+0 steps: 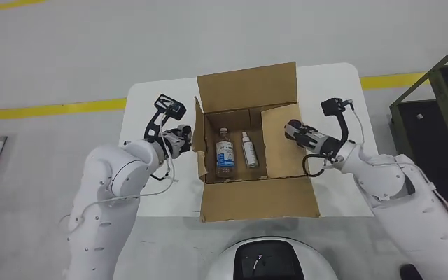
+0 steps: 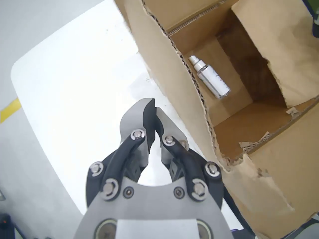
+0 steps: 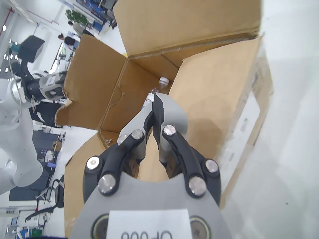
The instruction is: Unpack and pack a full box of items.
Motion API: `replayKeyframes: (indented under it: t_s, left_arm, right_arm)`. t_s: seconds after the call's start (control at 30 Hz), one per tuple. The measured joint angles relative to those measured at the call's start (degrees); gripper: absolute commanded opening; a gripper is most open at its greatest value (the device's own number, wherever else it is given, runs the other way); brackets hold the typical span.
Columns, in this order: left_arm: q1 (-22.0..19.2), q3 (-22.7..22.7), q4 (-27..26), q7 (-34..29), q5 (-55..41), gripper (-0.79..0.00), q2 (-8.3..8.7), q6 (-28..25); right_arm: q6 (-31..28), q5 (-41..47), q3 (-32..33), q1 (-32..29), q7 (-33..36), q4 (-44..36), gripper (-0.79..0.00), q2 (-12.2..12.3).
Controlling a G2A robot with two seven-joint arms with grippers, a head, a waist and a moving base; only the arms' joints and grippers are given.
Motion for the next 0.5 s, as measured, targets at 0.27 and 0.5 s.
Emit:
replayKeyframes:
  t_s: [0.27, 0.5]
  left_arm:
    - [-3.5, 6.9, 0.6, 0.5, -1.3, -0.785, -0.93, -3.6]
    - [-6.6, 12.9, 4.1, 1.4, -1.1, -0.785, -1.98, -5.9]
  right_arm:
    - [2.9, 6.5, 9.7, -0.6, -5.6, 3.3, -0.785, 0.5]
    - [0.7, 11.8, 11.3, 7.9, -2.1, 17.8, -0.785, 0.7]
